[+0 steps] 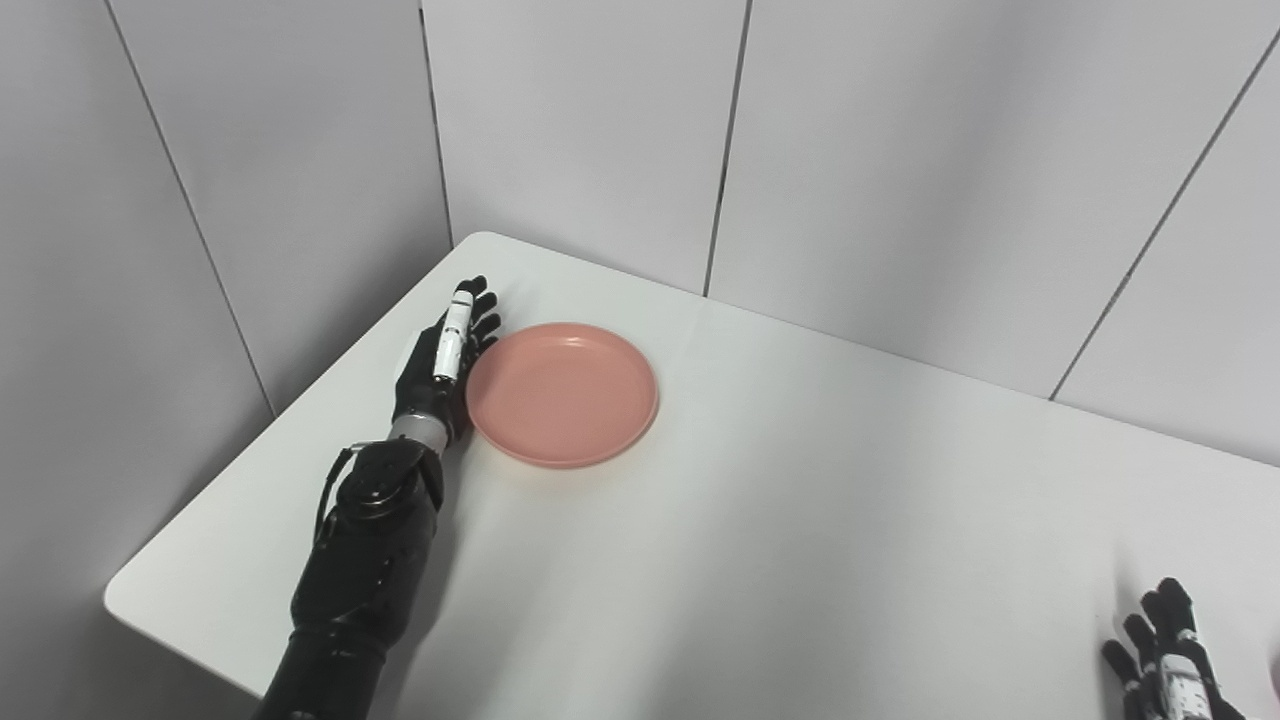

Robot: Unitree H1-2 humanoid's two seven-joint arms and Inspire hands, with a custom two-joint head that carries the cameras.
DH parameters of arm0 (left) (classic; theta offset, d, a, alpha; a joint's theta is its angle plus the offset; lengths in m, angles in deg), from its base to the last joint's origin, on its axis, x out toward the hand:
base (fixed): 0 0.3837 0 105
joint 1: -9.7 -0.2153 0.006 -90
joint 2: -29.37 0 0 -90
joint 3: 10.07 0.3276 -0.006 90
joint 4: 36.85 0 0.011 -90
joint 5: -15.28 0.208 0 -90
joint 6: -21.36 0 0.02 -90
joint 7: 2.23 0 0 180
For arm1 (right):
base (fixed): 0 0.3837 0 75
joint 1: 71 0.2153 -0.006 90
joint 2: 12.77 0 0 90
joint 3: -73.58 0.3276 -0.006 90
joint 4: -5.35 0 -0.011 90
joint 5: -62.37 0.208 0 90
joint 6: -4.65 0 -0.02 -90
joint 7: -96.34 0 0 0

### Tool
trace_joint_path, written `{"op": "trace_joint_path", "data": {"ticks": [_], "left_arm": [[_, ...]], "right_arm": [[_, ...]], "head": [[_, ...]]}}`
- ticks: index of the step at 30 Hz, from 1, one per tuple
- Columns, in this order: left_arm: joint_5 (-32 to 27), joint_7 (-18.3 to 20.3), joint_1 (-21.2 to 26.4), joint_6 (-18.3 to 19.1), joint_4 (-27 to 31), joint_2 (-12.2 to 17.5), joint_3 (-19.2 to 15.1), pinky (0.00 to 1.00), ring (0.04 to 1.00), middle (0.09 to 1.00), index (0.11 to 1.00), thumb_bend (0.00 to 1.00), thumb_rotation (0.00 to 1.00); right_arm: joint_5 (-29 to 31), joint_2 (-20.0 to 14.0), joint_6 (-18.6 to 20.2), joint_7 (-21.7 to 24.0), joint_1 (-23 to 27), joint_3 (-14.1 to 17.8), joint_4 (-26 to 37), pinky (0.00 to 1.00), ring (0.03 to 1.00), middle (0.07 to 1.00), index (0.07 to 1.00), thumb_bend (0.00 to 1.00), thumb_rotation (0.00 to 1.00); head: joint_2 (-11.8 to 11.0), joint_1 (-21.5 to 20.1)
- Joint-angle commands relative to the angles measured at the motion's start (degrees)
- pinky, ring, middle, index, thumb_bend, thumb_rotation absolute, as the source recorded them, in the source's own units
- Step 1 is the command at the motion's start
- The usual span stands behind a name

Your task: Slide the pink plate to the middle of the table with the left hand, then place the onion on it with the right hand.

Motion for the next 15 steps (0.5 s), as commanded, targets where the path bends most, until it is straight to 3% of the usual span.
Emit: {"op": "trace_joint_path", "data": {"ticks": [1, 6, 13, 15], "left_arm": [[0.2, 2.4, 2.8, -1.1, -0.2, 0.0, 1.4, 0.96, 0.952, 0.956, 0.930, 0.39, 1.00], [0.2, 2.7, 3.6, -1.8, -1.5, -0.5, 2.0, 0.94, 0.939, 0.943, 0.916, 0.39, 1.00], [0.6, 2.4, 4.4, -1.6, -1.6, -1.7, 3.0, 0.93, 0.943, 0.943, 0.914, 0.40, 1.00], [0.3, 2.7, 4.5, -1.4, -1.4, -2.3, 3.5, 0.93, 0.949, 0.949, 0.925, 0.40, 1.00]], "right_arm": [[0.2, 0.2, 0.0, 0.2, 0.1, 0.0, 1.2, 1.00, 1.000, 1.000, 1.000, 0.06, 1.00], [0.1, 0.3, -0.7, 0.3, 0.0, -0.1, 1.1, 1.00, 1.000, 1.000, 1.000, 0.05, 1.00], [0.8, 0.5, 1.6, 0.7, 0.2, -0.6, 2.6, 1.00, 1.000, 1.000, 1.000, 0.07, 1.00], [0.6, 0.9, 2.8, 0.3, 0.2, -0.9, 3.6, 1.00, 1.000, 1.000, 1.000, 0.02, 1.00]], "head": [[0.1, -0.4], [0.2, -0.8], [0.6, -1.7], [0.9, -2.3]]}}
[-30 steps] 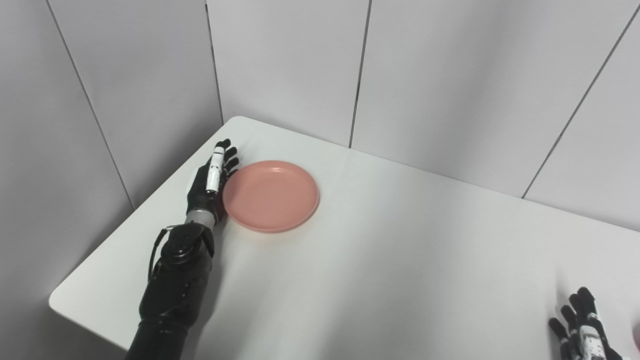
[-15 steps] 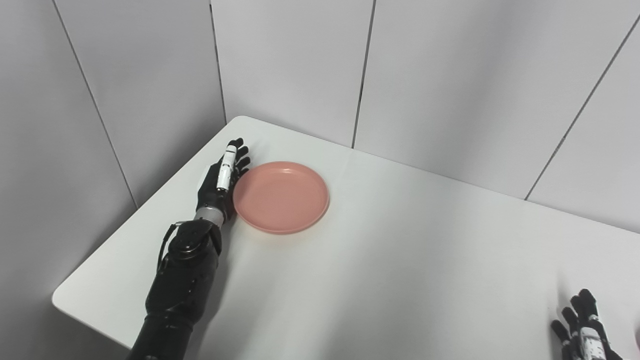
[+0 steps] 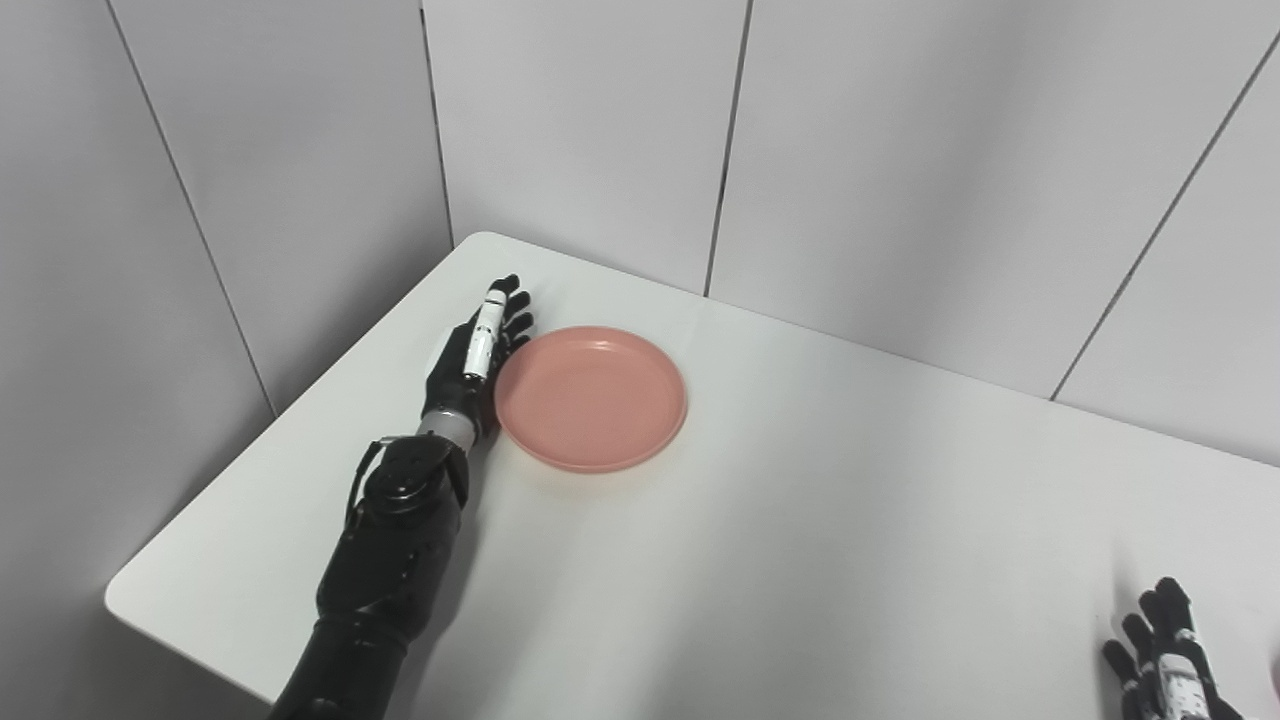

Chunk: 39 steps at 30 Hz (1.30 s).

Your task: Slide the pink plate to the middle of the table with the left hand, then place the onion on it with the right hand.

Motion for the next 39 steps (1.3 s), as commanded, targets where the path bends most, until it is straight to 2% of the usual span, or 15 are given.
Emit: {"op": "trace_joint_path", "data": {"ticks": [1, 8, 17, 24, 29, 33, 39], "left_arm": [[0.0, 2.0, 2.6, -0.2, 0.7, -0.9, 1.4, 0.94, 0.954, 0.955, 0.933, 0.40, 1.00], [0.5, 1.4, 2.7, -0.4, 0.9, -2.1, 2.2, 0.93, 0.959, 0.961, 0.937, 0.40, 1.00], [2.0, 1.3, 2.5, 0.2, 1.9, -3.0, 3.1, 0.96, 0.966, 0.964, 0.938, 0.41, 1.00], [2.7, 1.7, 2.4, 0.7, 1.7, -4.2, 4.4, 0.93, 0.946, 0.944, 0.911, 0.42, 1.00], [3.0, 2.9, 2.1, 1.4, 2.0, -4.6, 6.1, 0.93, 0.953, 0.952, 0.920, 0.43, 1.00], [3.4, 2.3, 1.7, 3.0, 3.5, -5.7, 7.3, 0.92, 0.940, 0.940, 0.918, 0.42, 1.00], [4.0, 2.6, 1.4, 3.2, 3.4, -6.8, 8.3, 0.92, 0.945, 0.941, 0.920, 0.40, 1.00]], "right_arm": [[0.1, 0.6, 1.4, 0.1, 0.3, -0.3, 2.5, 1.00, 1.000, 1.000, 1.000, 0.01, 1.00], [-0.4, -0.1, -1.1, 0.9, 0.0, -0.8, 1.4, 1.00, 1.000, 1.000, 1.000, 0.00, 1.00], [-0.8, 0.3, -1.0, 0.8, -0.1, -1.3, 1.8, 1.00, 1.000, 1.000, 1.000, 0.00, 1.00], [-0.6, 0.7, -1.5, 0.8, -0.1, -1.4, 2.0, 1.00, 1.000, 1.000, 1.000, 0.00, 1.00], [-1.0, 1.0, -1.3, 0.5, -0.1, -1.6, 2.3, 1.00, 1.000, 1.000, 1.000, 0.00, 1.00], [-1.3, 1.4, -1.1, 0.4, -0.1, -1.8, 2.5, 1.00, 1.000, 1.000, 1.000, 0.00, 1.00], [-1.4, 1.4, -3.7, 0.6, -0.3, -1.8, 1.0, 1.00, 1.000, 1.000, 1.000, 0.00, 1.00]], "head": [[0.1, -0.3], [0.6, -1.6], [1.2, -3.8], [1.8, -5.5], [2.1, -6.8], [2.2, -8.2], [2.4, -9.5]]}}
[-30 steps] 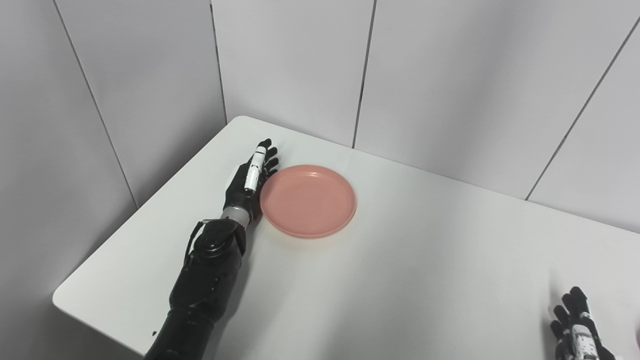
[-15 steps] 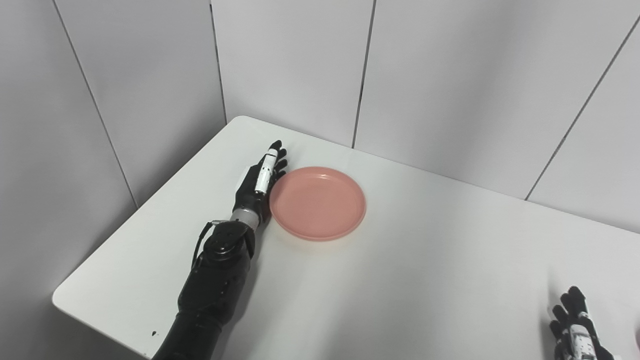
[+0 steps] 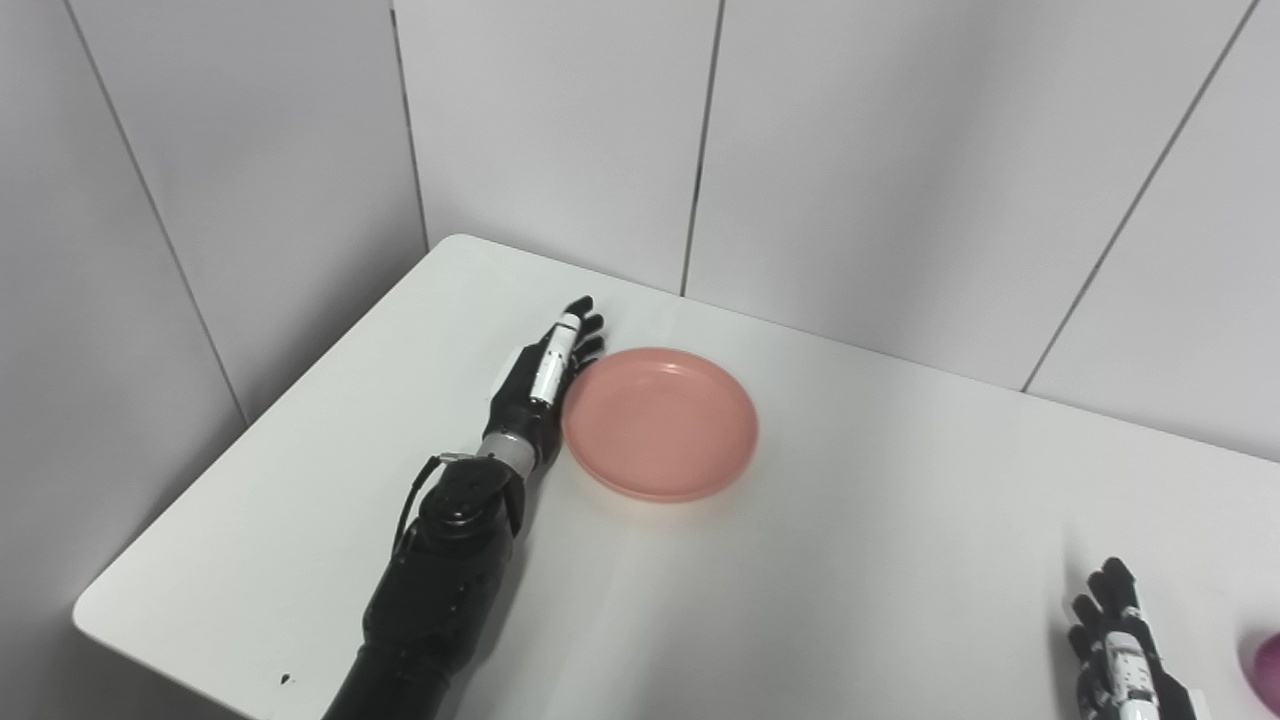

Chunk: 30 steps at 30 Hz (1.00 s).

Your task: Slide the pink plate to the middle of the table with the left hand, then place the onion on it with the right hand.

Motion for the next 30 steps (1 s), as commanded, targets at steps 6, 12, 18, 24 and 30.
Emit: {"op": "trace_joint_path", "data": {"ticks": [6, 12, 18, 24, 30], "left_arm": [[-0.2, 2.3, 0.5, 0.3, 1.1, -2.1, 1.9, 0.93, 0.937, 0.940, 0.925, 0.38, 1.00], [0.4, 2.5, 0.0, -0.4, 1.9, -3.1, 2.9, 0.93, 0.949, 0.945, 0.920, 0.40, 1.00], [0.9, 3.2, -0.9, -1.5, 2.3, -3.8, 3.9, 0.95, 0.967, 0.958, 0.925, 0.41, 1.00], [1.1, 2.4, -2.6, -1.3, 5.3, -5.7, 4.8, 0.94, 0.955, 0.958, 0.928, 0.43, 1.00], [2.1, 2.6, -4.3, -1.4, 8.3, -6.9, 6.2, 0.95, 0.963, 0.964, 0.939, 0.43, 1.00]], "right_arm": [[0.0, 0.0, -5.2, 0.7, 0.0, -0.3, -1.2, 1.00, 1.000, 1.000, 1.000, 0.00, 1.00], [-0.4, 0.0, -8.6, 0.6, -0.2, -0.4, -3.3, 1.00, 1.000, 1.000, 1.000, 0.01, 1.00], [-0.5, 0.3, -11.1, 0.4, -0.5, -0.5, -5.2, 1.00, 1.000, 1.000, 1.000, 0.06, 1.00], [-0.7, 0.8, -11.9, 0.0, -0.5, -0.4, -6.5, 1.00, 1.000, 1.000, 1.000, 0.09, 1.00], [-0.5, 1.3, -13.6, 0.0, -0.3, -0.4, -8.2, 1.00, 1.000, 1.000, 1.000, 0.17, 1.00]], "head": [[0.7, -1.7], [1.3, -3.5], [2.1, -5.9], [2.8, -7.8], [3.9, -10.5]]}}
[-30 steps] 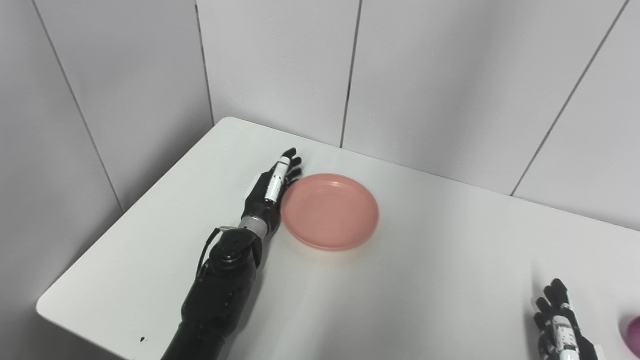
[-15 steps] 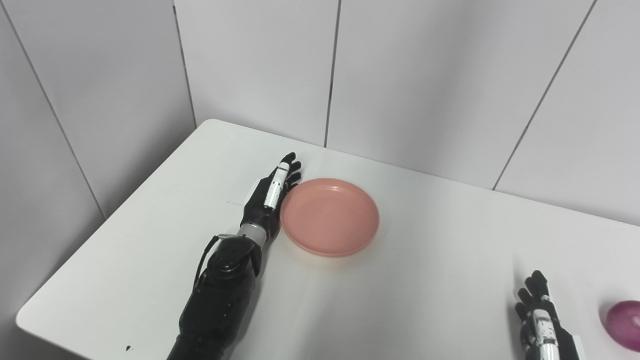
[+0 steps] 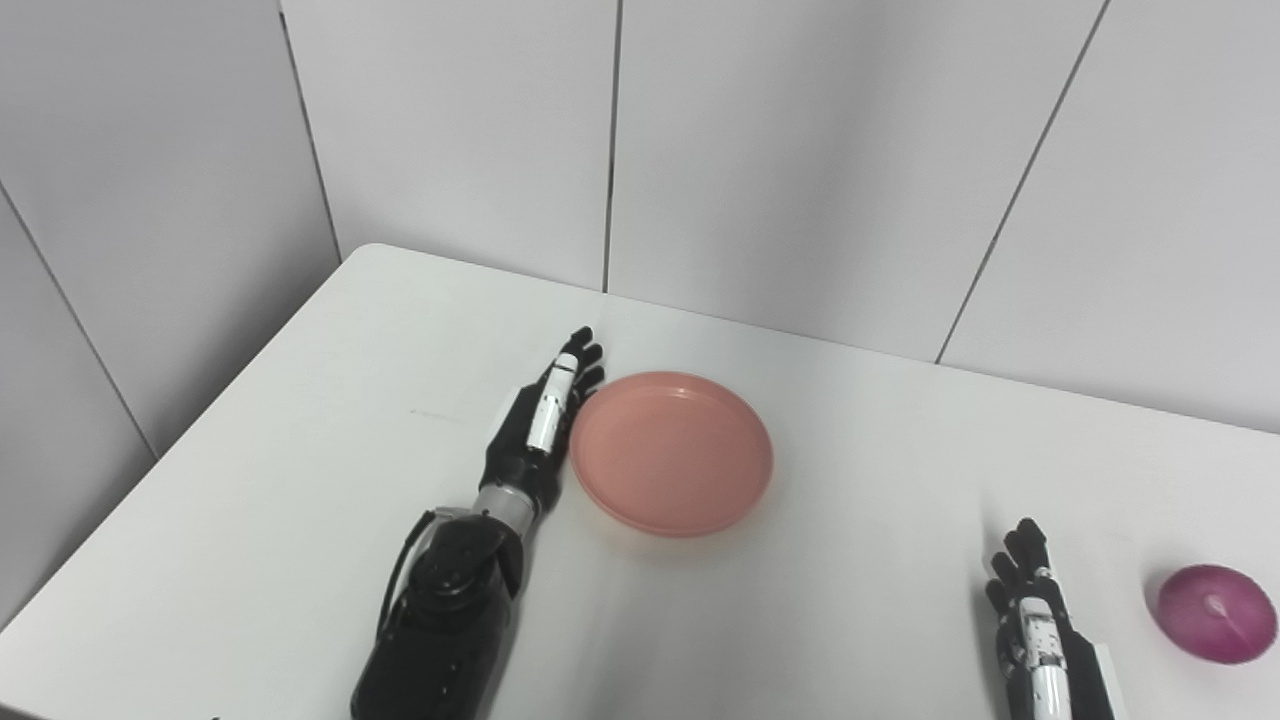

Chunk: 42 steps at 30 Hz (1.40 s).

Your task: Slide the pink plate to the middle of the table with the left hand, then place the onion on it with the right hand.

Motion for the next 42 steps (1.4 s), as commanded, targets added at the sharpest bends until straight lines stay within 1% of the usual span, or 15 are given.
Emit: {"op": "trace_joint_path", "data": {"ticks": [1, 3, 7, 10, 14, 15, 19, 23, 25, 27, 28, 30, 34, 38, 42], "left_arm": [[1.0, 1.0, 0.3, 0.0, 2.3, -0.6, 0.9, 0.95, 0.960, 0.962, 0.939, 0.43, 1.00], [1.2, 0.7, -0.1, 0.4, 3.1, -1.1, 1.2, 0.95, 0.958, 0.962, 0.939, 0.42, 1.00], [1.3, 1.0, -0.6, 0.8, 4.0, -1.8, 1.6, 0.97, 0.964, 0.966, 0.943, 0.43, 1.00], [1.7, 0.8, -1.0, 1.2, 4.6, -2.4, 1.9, 0.97, 0.958, 0.962, 0.937, 0.43, 1.00], [0.9, 0.8, -1.7, 2.3, 5.8, -3.3, 1.9, 0.98, 0.962, 0.963, 0.942, 0.44, 1.00], [0.8, 0.8, -1.8, 2.4, 6.0, -3.5, 1.9, 0.98, 0.960, 0.964, 0.943, 0.45, 1.00], [0.7, 1.0, -2.5, 1.5, 6.0, -4.5, 2.1, 0.97, 0.943, 0.953, 0.940, 0.43, 1.00], [2.0, 1.1, -3.2, 0.1, 5.1, -5.0, 3.0, 0.95, 0.952, 0.958, 0.942, 0.45, 1.00], [2.3, 1.1, -3.5, -0.4, 5.0, -5.3, 3.4, 0.95, 0.950, 0.957, 0.939, 0.45, 1.00], [2.6, 1.1, -3.6, -0.6, 4.8, -5.5, 3.7, 0.95, 0.948, 0.953, 0.936, 0.45, 1.00], [2.7, 1.1, -3.6, -0.8, 4.5, -5.6, 3.9, 0.96, 0.946, 0.949, 0.931, 0.46, 1.00], [2.9, 1.5, -3.7, -1.2, 4.1, -5.5, 4.4, 0.97, 0.952, 0.955, 0.939, 0.47, 1.00], [3.3, 1.2, -4.7, -1.9, 4.5, -6.0, 5.3, 0.95, 0.951, 0.957, 0.940, 0.50, 1.00], [3.5, 1.2, -5.3, -2.1, 5.1, -7.1, 5.6, 0.93, 0.949, 0.957, 0.940, 0.48, 1.00], [2.9, 2.1, -5.7, -1.8, 5.5, -7.5, 5.8, 0.95, 0.965, 0.972, 0.953, 0.49, 1.00]], "right_arm": [[0.0, 0.6, -2.3, 0.0, 0.1, 0.0, -1.0, 1.00, 1.000, 1.000, 1.000, 0.19, 1.00], [0.1, 0.8, -2.6, 0.0, 0.1, 0.0, -1.1, 1.00, 1.000, 1.000, 1.000, 0.20, 1.00], [-0.6, 1.1, -1.3, -0.2, -0.1, -0.3, -0.2, 1.00, 1.000, 1.000, 1.000, 0.20, 1.00], [-0.9, 1.3, -0.6, -0.2, -0.2, -0.5, 0.4, 1.00, 1.000, 1.000, 1.000, 0.24, 1.00], [-0.5, 1.8, -0.9, -0.2, -0.1, -0.5, 0.1, 1.00, 1.000, 1.000, 1.000, 0.25, 1.00], [-0.4, 1.9, -1.1, -0.2, 0.0, -0.4, -0.1, 1.00, 1.000, 1.000, 1.000, 0.27, 1.00], [-0.7, 2.1, -0.9, -0.4, 0.3, -0.4, -0.5, 1.00, 1.000, 1.000, 1.000, 0.27, 1.00], [-1.5, 2.1, -0.7, -0.7, 0.5, -0.6, -0.9, 1.00, 1.000, 1.000, 1.000, 0.29, 1.00], [-1.6, 2.0, -1.1, -0.6, 0.6, -0.7, -1.1, 1.00, 1.000, 1.000, 1.000, 0.36, 1.00], [-1.9, 2.2, -1.2, -0.7, 0.6, -0.9, -1.1, 1.00, 1.000, 1.000, 1.000, 0.36, 1.00], [-2.1, 2.3, -1.3, -0.8, 0.6, -0.9, -1.0, 1.00, 1.000, 1.000, 1.000, 0.30, 1.00], [-2.6, 2.5, -1.7, -1.3, 0.7, -1.0, -1.2, 1.00, 1.000, 1.000, 1.000, 0.26, 1.00], [-3.0, 2.7, -1.4, -1.6, 0.8, -1.0, -1.2, 1.00, 1.000, 1.000, 1.000, 0.21, 1.00], [-3.2, 2.9, -1.3, -1.9, 1.0, -1.0, -1.4, 1.00, 1.000, 1.000, 1.000, 0.22, 1.00], [-3.9, 3.0, -1.6, -2.1, 1.1, -1.2, -1.5, 1.00, 1.000, 1.000, 1.000, 0.23, 1.00]], "head": [[0.1, -0.3], [0.3, -0.7], [0.8, -1.2], [1.5, -2.4], [2.3, -3.9], [2.3, -3.9], [3.3, -5.6], [3.7, -6.7], [4.1, -7.4], [4.4, -8.0], [4.5, -8.1], [4.8, -8.6], [5.5, -9.8], [6.0, -10.7], [6.6, -11.7]]}}
